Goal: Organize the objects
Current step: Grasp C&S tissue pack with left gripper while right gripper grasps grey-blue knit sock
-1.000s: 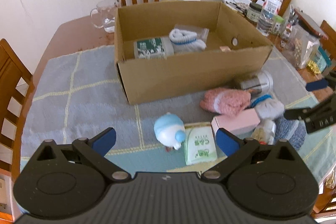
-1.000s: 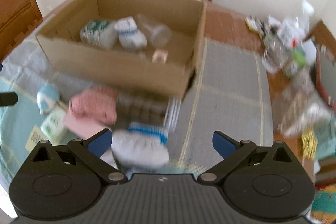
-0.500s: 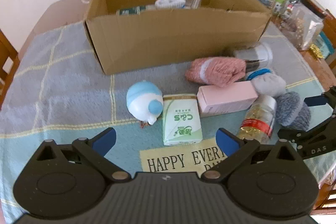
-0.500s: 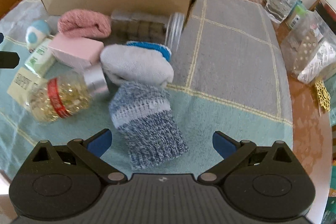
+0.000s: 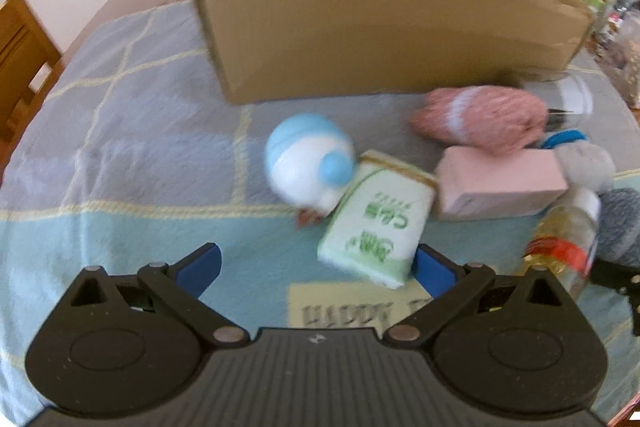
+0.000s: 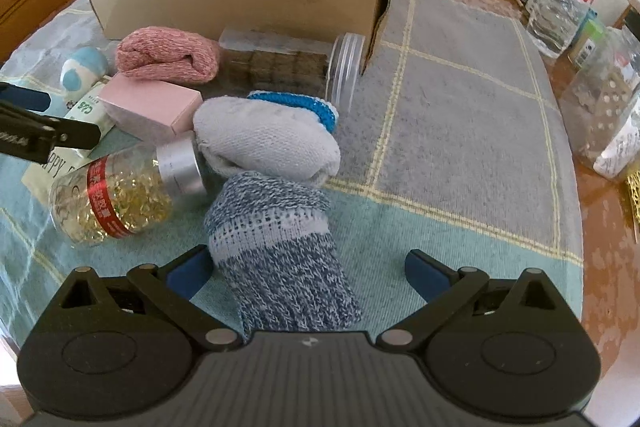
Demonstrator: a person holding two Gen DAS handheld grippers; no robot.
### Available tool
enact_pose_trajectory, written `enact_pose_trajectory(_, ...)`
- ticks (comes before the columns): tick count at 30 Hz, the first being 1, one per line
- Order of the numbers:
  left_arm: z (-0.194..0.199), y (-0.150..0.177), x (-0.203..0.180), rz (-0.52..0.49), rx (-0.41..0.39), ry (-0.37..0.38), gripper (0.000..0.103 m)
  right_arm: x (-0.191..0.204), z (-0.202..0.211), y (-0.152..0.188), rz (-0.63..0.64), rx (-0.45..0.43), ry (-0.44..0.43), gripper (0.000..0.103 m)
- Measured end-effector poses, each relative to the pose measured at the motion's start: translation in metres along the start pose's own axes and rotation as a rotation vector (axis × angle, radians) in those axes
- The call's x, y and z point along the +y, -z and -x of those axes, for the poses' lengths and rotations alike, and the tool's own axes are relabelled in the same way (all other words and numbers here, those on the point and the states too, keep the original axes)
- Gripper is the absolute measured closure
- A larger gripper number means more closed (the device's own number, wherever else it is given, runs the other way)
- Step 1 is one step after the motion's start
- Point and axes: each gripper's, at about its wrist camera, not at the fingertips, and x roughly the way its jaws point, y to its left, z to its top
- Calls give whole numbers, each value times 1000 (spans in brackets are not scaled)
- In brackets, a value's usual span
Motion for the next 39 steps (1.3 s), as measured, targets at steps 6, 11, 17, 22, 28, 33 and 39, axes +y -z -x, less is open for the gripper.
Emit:
enact_pose_trajectory(6, 5, 8, 34, 56, 2, -66, 1, -2, 2, -1, 33, -12, -21, 0)
enact_pose_trajectory(11, 8, 5, 47, 47, 11, -121, 1, 2, 0, -10, 58, -8, -34, 0)
enact_pose_trajectory(17, 28, -3, 22, 9, -23, -8, 1, 1, 3, -9, 72, -1, -41, 0)
enact_pose_trajectory(22, 12, -18, -3, -20, -55, -6, 1, 0, 3, -12, 84, 9, -46, 0)
enact_pose_trajectory(28, -1, -19, -17, -81, -60, -52, 7, -5, -1, -15, 104, 21, -53, 0)
enact_pose_trajectory(33, 0, -20, -9, -11, -42, -19, 16, 1, 1, -14, 145, 26, -52, 0)
enact_pose_trajectory(39, 1, -17, -11, 41, -40, -22, 25, 8, 5, -16, 240, 12, -67, 4)
